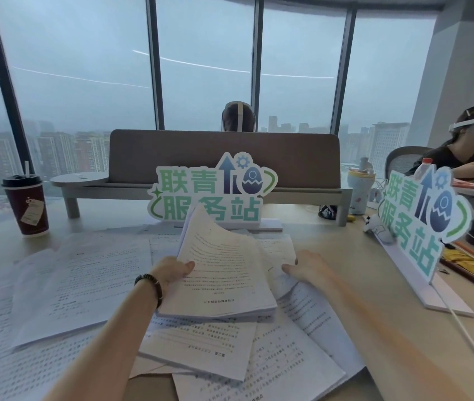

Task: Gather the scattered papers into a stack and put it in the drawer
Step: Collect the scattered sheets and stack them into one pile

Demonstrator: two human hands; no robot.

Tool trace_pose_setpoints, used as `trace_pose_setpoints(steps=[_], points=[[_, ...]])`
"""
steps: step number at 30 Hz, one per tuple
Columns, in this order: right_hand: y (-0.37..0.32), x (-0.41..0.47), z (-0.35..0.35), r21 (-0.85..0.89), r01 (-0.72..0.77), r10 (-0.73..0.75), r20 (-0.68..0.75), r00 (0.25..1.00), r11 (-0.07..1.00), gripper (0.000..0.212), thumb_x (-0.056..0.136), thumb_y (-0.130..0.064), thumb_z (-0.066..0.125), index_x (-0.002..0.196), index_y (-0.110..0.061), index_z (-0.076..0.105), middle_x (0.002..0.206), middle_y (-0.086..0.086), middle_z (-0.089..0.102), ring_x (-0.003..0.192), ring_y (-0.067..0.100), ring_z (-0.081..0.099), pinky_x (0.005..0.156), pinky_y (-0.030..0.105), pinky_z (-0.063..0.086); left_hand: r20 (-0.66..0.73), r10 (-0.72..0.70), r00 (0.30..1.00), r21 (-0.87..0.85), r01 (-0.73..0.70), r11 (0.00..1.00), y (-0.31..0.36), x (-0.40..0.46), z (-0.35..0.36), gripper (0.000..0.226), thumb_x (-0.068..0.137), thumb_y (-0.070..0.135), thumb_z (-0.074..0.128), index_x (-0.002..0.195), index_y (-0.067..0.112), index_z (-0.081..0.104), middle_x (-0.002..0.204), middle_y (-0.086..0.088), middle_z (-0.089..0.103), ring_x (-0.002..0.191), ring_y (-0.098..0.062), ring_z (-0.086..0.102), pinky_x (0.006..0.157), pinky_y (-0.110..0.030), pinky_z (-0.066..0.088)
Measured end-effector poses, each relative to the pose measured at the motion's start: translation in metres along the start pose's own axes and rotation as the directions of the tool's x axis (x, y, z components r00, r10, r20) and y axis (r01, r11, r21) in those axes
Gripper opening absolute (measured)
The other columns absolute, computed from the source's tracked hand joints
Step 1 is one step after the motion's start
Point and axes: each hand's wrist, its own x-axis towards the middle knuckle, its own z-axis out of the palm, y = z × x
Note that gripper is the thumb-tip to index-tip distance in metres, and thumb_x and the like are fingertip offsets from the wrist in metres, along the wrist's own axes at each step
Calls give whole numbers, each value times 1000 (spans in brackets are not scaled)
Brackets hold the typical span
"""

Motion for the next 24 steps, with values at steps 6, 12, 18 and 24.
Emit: trace_pose_setpoints(steps=[6,12,18,24], points=[[4,5,4,106,-1,0,5,1000,994,46,87,-48,69,105,-6,70,101,9,73,82,20,67,63,28,44,19,-14,1000,-116,16,993,-2,2,-1,49,92,32,68,126,-1,57,118,-20,67,104,-38,66,94,-52,53],[12,17,6,483,-41,59,-23,998,874,28,85,-21,77,101,1,70,96,10,70,87,25,64,82,34,52,47,19,999,-324,-3,946,-1,-5,-8,37,93,23,67,121,-1,62,114,-25,69,103,-43,67,94,-60,51],[17,26,9,737,-83,119,3,993,671,12,86,9,60,88,3,69,90,19,71,83,31,68,81,41,56,21,14,1000,-448,-4,894,0,-6,-11,35,93,17,67,123,0,61,114,-26,68,104,-45,66,93,-59,51],[23,24,2,727,-141,144,58,988,672,10,82,13,55,82,4,59,91,17,61,80,29,59,71,34,46,34,-12,999,-444,26,895,-3,-4,-11,32,93,15,67,120,1,62,111,-25,70,101,-44,67,91,-61,52]])
